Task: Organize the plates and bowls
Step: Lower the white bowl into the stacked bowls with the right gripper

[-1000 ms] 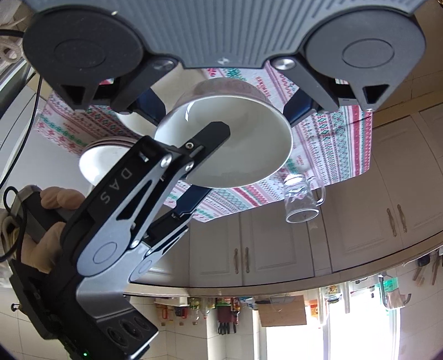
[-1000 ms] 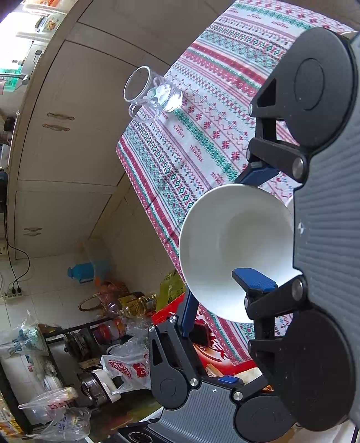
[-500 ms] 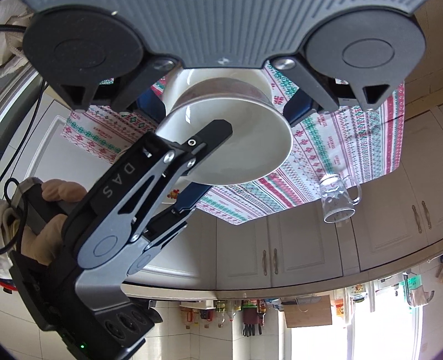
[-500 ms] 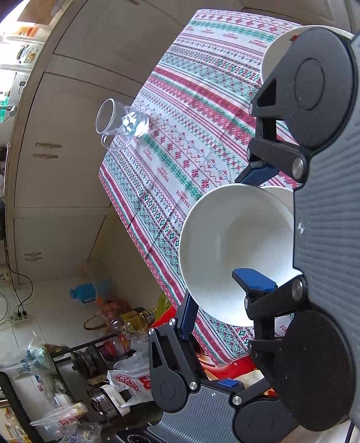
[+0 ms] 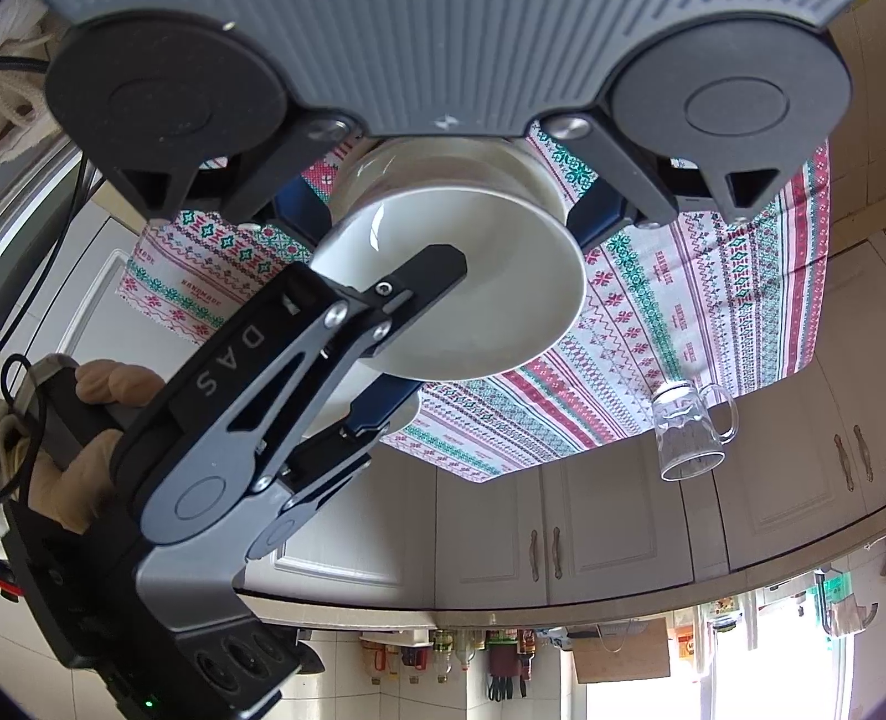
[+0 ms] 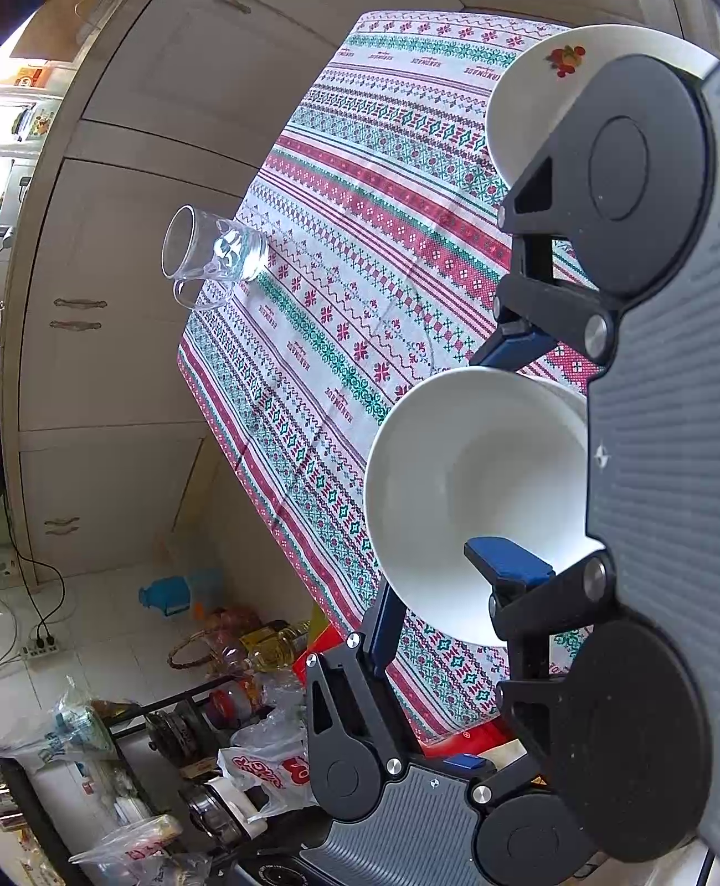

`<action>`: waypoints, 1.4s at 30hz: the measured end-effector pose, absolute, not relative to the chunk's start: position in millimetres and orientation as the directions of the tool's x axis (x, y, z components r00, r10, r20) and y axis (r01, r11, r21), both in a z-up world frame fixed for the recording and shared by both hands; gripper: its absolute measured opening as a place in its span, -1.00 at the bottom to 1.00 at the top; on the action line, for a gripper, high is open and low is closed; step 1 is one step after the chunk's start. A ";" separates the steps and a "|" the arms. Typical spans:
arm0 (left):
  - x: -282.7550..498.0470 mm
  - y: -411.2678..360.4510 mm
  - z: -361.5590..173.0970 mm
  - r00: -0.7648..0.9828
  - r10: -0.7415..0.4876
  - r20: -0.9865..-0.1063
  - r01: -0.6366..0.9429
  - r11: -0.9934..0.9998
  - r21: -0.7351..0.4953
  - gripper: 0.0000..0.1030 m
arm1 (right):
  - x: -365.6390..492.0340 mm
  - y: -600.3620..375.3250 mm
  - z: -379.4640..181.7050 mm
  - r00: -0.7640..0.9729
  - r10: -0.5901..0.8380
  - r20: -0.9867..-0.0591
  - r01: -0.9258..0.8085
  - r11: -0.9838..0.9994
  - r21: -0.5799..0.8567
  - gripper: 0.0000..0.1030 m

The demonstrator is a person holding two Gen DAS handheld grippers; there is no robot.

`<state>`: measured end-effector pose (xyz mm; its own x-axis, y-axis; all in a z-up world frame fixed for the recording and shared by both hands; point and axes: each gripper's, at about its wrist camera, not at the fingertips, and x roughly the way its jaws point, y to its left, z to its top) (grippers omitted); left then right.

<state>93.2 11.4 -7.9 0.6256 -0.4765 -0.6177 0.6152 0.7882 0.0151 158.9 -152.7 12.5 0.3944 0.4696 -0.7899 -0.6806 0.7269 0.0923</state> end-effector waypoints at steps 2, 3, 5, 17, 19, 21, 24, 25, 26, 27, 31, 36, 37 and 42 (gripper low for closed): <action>93.3 11.5 -9.1 0.620 -0.477 -0.623 0.619 0.785 0.014 0.77 | 158.7 -152.0 11.0 0.394 0.468 -0.791 -0.681 0.726 0.090 0.36; 93.7 11.6 -9.7 0.617 -0.478 -0.626 0.620 0.784 0.012 0.77 | 158.5 -151.3 10.2 0.394 0.466 -0.792 -0.682 0.726 0.087 0.36; 95.2 11.7 -10.7 0.611 -0.478 -0.631 0.621 0.784 0.007 0.77 | 157.7 -150.9 8.8 0.394 0.464 -0.793 -0.685 0.724 0.084 0.36; 100.3 13.9 -15.4 0.585 -0.482 -0.652 0.622 0.782 -0.020 0.77 | 156.0 -148.4 2.9 0.392 0.462 -0.796 -0.688 0.721 0.080 0.38; 100.1 13.6 -15.3 0.585 -0.482 -0.652 0.623 0.782 -0.020 0.77 | 156.0 -148.2 1.8 0.393 0.459 -0.797 -0.690 0.720 0.075 0.39; 101.1 14.0 -15.7 0.582 -0.483 -0.654 0.623 0.782 -0.023 0.78 | 155.7 -147.8 1.2 0.394 0.459 -0.796 -0.690 0.720 0.073 0.40; 101.8 14.7 -16.4 0.580 -0.484 -0.655 0.622 0.782 -0.027 0.79 | 154.6 -147.4 0.7 0.396 0.458 -0.796 -0.692 0.719 0.069 0.40; 102.3 14.6 -16.6 0.581 -0.484 -0.655 0.622 0.782 -0.026 0.80 | 154.3 -147.2 0.4 0.398 0.459 -0.794 -0.692 0.719 0.069 0.40; 102.6 14.6 -16.8 0.580 -0.484 -0.655 0.623 0.782 -0.026 0.81 | 154.0 -147.1 0.3 0.399 0.460 -0.793 -0.692 0.719 0.069 0.41; 102.8 14.4 -17.1 0.579 -0.484 -0.657 0.623 0.781 -0.027 0.82 | 153.5 -146.9 0.3 0.399 0.462 -0.792 -0.693 0.718 0.069 0.45; 104.6 16.0 -18.4 0.565 -0.484 -0.668 0.622 0.782 -0.041 0.84 | 150.1 -146.2 -1.9 0.391 0.483 -0.784 -0.708 0.702 0.079 0.68; 98.9 19.6 -15.9 0.578 -0.483 -0.658 0.625 0.780 -0.023 0.87 | 138.0 -147.7 -3.7 0.416 0.490 -0.766 -0.713 0.699 0.060 0.83; 97.7 20.5 -15.1 0.576 -0.486 -0.657 0.628 0.778 -0.024 0.88 | 135.6 -148.7 -2.6 0.424 0.491 -0.761 -0.711 0.701 0.057 0.84; 90.9 22.6 -13.8 0.577 -0.484 -0.658 0.633 0.774 -0.015 0.88 | 121.3 -155.1 5.6 0.478 0.498 -0.723 -0.705 0.709 0.022 0.87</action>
